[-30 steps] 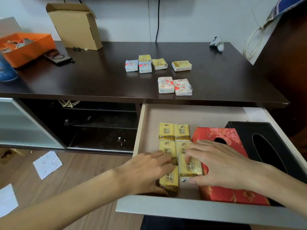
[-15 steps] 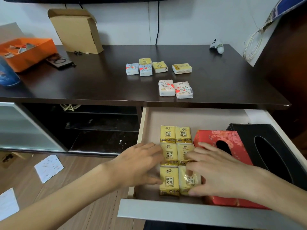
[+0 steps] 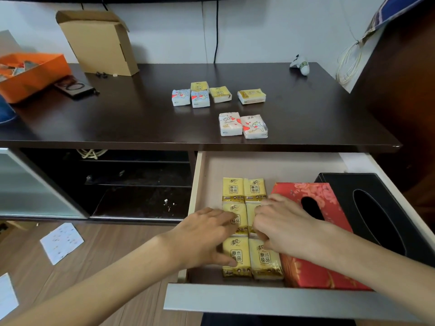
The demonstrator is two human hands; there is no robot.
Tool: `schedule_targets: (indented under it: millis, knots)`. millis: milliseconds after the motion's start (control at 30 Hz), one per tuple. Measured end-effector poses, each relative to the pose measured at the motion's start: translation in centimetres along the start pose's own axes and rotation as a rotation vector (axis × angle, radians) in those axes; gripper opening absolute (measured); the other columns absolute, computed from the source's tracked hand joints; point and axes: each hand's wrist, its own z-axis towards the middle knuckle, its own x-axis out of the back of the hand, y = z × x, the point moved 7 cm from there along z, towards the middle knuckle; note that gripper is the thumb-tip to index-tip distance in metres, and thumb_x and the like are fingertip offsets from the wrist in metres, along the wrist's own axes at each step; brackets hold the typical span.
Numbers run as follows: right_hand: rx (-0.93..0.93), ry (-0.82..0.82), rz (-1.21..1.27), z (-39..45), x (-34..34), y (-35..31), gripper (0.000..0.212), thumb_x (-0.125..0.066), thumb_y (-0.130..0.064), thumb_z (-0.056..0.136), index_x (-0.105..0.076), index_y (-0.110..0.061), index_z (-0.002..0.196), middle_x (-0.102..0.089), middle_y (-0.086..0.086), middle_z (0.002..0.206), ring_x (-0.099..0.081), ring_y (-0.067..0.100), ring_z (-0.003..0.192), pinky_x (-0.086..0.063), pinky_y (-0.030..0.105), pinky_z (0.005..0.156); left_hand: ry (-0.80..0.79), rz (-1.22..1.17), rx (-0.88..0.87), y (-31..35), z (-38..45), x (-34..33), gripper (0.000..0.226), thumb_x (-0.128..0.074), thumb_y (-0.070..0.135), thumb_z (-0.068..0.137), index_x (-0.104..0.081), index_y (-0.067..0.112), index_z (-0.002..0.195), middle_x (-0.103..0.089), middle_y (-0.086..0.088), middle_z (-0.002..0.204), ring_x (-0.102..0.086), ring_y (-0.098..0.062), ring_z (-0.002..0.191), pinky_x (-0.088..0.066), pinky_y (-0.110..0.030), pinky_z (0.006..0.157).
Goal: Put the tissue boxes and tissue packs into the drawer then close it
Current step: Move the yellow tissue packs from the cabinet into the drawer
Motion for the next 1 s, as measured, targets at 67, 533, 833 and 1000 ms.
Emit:
schedule_targets:
  millis: [67,533,833,1000]
  knots:
    - [-0.007,-0.004,-0.001,0.2,0.0,-0.1,0.012,-0.076,-0.028,0.087,-0.073,-0.019,0.095,-0.068,0.0,0.104,-0.057,0.023,0.11,-0.034,0.04,0.102,0.007,0.001,0.003,0.0,0.0,0.2,0.074,-0.053,0.069,0.086,-0.049,0.018,0.14,-0.046,-0.004,0.147,-0.042,-0.024,0.136,-0.032,-0.04,0.114]
    - [-0.321,0.645,0.701,3.6,11.1,15.3,0.016,-0.065,-0.032,0.091,-0.073,-0.033,0.077,-0.073,-0.016,0.08,-0.066,0.009,0.08,-0.054,0.037,0.072,0.511,-0.337,0.341,-12.7,1.5,13.2,0.019,-0.054,0.045,0.093,-0.071,0.038,0.097,-0.068,0.023,0.092,-0.064,0.003,0.086,-0.056,-0.029,0.074]
    - [-0.424,0.491,0.651,15.6,12.3,24.8,0.033,-0.056,-0.008,0.098,-0.07,-0.025,0.124,-0.059,0.006,0.142,-0.057,0.026,0.124,-0.05,0.04,0.093,0.487,-0.372,0.504,-23.6,12.5,17.1,0.027,-0.06,0.031,0.092,-0.069,0.022,0.116,-0.066,0.002,0.121,-0.061,-0.015,0.106,-0.049,-0.03,0.086]
    - [-0.372,0.365,0.58,19.6,10.5,27.4,0.041,-0.063,-0.006,0.091,-0.068,-0.025,0.127,-0.053,0.006,0.146,-0.053,0.029,0.13,-0.044,0.042,0.104,0.334,-0.234,0.525,-27.3,19.3,16.0,0.039,-0.065,0.03,0.087,-0.065,0.018,0.124,-0.053,-0.005,0.141,-0.051,-0.025,0.125,-0.045,-0.042,0.103]
